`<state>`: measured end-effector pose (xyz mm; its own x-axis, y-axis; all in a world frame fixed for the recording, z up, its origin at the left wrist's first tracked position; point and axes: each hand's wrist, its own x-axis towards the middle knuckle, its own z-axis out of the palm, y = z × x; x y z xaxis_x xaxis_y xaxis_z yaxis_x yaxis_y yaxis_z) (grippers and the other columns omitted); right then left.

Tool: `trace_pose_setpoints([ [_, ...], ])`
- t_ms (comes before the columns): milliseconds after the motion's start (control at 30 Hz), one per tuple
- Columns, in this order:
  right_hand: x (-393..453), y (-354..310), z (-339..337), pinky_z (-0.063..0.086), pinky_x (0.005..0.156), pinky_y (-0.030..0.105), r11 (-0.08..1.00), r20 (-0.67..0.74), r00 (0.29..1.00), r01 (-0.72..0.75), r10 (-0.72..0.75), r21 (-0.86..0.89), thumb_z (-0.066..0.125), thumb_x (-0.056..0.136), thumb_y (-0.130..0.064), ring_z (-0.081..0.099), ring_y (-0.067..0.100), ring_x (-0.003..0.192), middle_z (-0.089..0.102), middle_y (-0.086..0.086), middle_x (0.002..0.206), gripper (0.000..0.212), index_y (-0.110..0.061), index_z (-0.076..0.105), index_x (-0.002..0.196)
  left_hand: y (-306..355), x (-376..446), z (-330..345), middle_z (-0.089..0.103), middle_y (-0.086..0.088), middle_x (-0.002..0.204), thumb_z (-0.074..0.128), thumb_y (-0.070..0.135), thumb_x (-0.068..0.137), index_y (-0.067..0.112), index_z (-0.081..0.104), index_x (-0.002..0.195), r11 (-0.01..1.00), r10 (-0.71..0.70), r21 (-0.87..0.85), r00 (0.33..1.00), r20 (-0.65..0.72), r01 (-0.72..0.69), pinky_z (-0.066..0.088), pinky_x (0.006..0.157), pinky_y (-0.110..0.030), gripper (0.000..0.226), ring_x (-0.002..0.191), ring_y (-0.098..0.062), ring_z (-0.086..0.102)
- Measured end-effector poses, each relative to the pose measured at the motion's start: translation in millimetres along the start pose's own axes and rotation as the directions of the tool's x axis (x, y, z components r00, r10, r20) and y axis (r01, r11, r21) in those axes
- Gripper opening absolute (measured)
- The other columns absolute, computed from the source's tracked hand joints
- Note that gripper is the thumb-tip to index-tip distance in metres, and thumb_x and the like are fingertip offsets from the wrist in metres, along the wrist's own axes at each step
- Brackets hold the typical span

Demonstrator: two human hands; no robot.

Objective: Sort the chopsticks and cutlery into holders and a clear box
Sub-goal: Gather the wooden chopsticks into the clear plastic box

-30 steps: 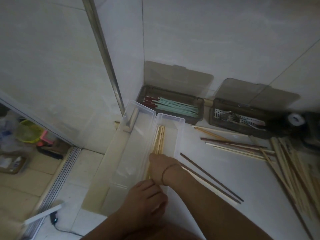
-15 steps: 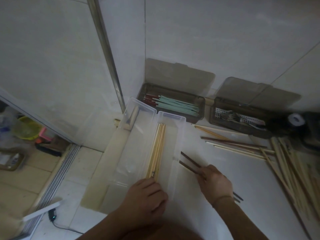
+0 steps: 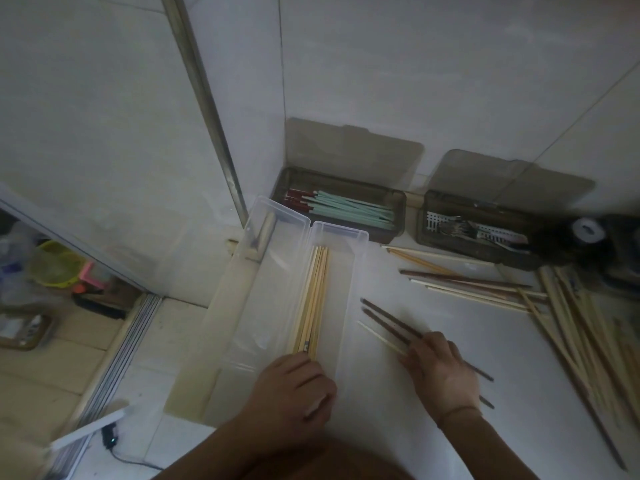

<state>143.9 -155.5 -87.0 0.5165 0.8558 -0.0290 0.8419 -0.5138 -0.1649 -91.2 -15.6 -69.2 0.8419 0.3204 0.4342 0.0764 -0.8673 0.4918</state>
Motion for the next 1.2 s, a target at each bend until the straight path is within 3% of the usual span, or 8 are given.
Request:
trace_pose_setpoints([
  [100, 0, 9, -5, 0.038, 0.035, 0.027, 0.994, 0.008, 0.996, 0.089, -0.089, -0.060, 0.075, 0.075, -0.017, 0.057, 0.027, 0.070, 0.053, 0.004, 0.097, 0.010, -0.014, 0.066, 0.075, -1, 0, 1, 0.060, 0.005, 0.075, 0.073, 0.019, 0.080, 0.019, 0.064, 0.075, 1.000, 0.007, 0.006, 1.000, -0.011, -0.007, 0.043, 0.063, -0.025, 0.011, 0.069, -0.017, 0.052],
  [233, 18, -13, -40, 0.025, 0.043, 0.018, 0.964, -0.123, 0.981, -0.120, 0.153, 0.235, 0.056, 0.091, -0.009, 0.051, 0.019, 0.055, 0.057, 0.004, 0.081, 0.009, -0.015, 0.055, 0.085, -1, -1, 2, 0.060, 0.005, 0.075, 0.072, 0.019, 0.081, 0.019, 0.065, 0.074, 1.000, 0.003, 0.014, 1.000, -0.025, -0.002, 0.044, 0.062, -0.028, 0.010, 0.069, -0.018, 0.053],
  [400, 58, -77, -83, 0.045, 0.053, 0.020, 0.513, -0.043, 0.960, -0.110, 0.278, 0.851, 0.046, 0.095, -0.004, 0.055, 0.012, 0.060, 0.058, 0.001, 0.071, 0.031, -0.035, 0.043, 0.097, 1, -2, -3, 0.061, 0.003, 0.083, 0.072, 0.020, 0.079, 0.016, 0.065, 0.079, 0.996, 0.011, -0.088, 0.999, -0.048, -0.016, 0.045, 0.066, -0.027, 0.008, 0.074, -0.017, 0.054],
  [533, 76, -122, -83, 0.057, 0.062, 0.029, 0.610, 0.088, 0.991, -0.131, 0.100, 0.781, 0.050, 0.090, 0.003, 0.063, 0.019, 0.076, 0.060, 0.003, 0.091, 0.030, -0.026, 0.057, 0.085, 0, -8, -6, 0.051, 0.001, 0.098, 0.068, 0.035, 0.083, 0.013, 0.052, 0.097, 0.963, -0.106, -0.262, 0.981, -0.161, 0.061, 0.041, 0.080, -0.021, 0.030, 0.089, -0.011, 0.050],
  [600, 84, -134, -71, 0.055, 0.079, 0.031, 0.781, 0.182, 0.982, -0.077, -0.048, 0.620, 0.047, 0.089, 0.001, 0.063, 0.022, 0.086, 0.061, 0.006, 0.100, 0.025, -0.018, 0.063, 0.094, 1, -9, -3, 0.047, 0.000, 0.103, 0.058, 0.042, 0.091, 0.011, 0.049, 0.101, 0.960, -0.151, -0.266, 0.966, -0.210, 0.092, 0.041, 0.083, -0.022, 0.033, 0.094, -0.011, 0.048],
  [800, 99, -159, -40, 0.043, 0.086, 0.025, 0.975, 0.597, 0.792, -0.010, -0.127, 0.221, 0.047, 0.093, -0.010, 0.055, 0.027, 0.113, 0.055, 0.016, 0.126, 0.029, 0.000, 0.055, 0.120, 1, -7, 4, 0.057, 0.004, 0.108, 0.058, 0.041, 0.092, 0.022, 0.057, 0.107, 0.994, -0.084, -0.079, 0.989, -0.121, 0.075, 0.048, 0.080, -0.030, 0.024, 0.093, -0.016, 0.058],
  [1067, 93, -160, -39, 0.044, 0.090, 0.031, 0.967, 0.580, 0.794, 0.040, -0.184, 0.251, 0.044, 0.098, -0.023, 0.053, 0.030, 0.112, 0.052, 0.019, 0.126, 0.034, -0.001, 0.053, 0.123, 0, 0, 7, 0.067, 0.010, 0.095, 0.066, 0.041, 0.089, 0.026, 0.071, 0.089, 0.995, -0.031, 0.091, 0.998, -0.056, 0.036, 0.044, 0.068, -0.028, 0.016, 0.080, -0.012, 0.060],
  [1200, 87, -139, -52, 0.050, 0.088, 0.033, 0.869, 0.200, 0.947, 0.130, -0.251, 0.477, 0.048, 0.095, -0.029, 0.060, 0.025, 0.101, 0.061, 0.010, 0.115, 0.043, -0.018, 0.045, 0.137, -1, 1, 10, 0.070, 0.015, 0.091, 0.078, 0.044, 0.078, 0.028, 0.073, 0.082, 0.995, -0.035, 0.096, 0.998, -0.051, 0.040, 0.045, 0.062, -0.028, 0.016, 0.072, -0.010, 0.062],
])
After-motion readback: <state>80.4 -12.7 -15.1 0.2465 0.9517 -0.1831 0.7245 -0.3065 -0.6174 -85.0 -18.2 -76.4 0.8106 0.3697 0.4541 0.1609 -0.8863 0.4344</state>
